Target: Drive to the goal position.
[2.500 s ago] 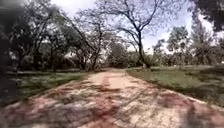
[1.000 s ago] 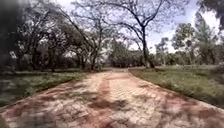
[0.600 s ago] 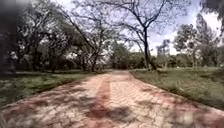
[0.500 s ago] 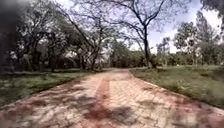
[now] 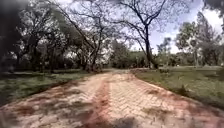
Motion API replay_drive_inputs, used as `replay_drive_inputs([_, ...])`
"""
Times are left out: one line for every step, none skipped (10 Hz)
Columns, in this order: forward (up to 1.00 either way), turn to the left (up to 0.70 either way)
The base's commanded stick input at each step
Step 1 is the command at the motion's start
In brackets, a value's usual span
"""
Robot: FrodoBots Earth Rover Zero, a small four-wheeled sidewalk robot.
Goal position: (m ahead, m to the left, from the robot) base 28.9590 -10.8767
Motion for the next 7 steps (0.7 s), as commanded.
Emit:
replay_drive_inputs([0.7,0.0])
replay_drive_inputs([0.7,0.0])
replay_drive_inputs([0.7,0.0])
replay_drive_inputs([0.7,0.0])
replay_drive_inputs([0.7,-0.35])
replay_drive_inputs([0.7,-0.35])
replay_drive_inputs([0.7,-0.26])
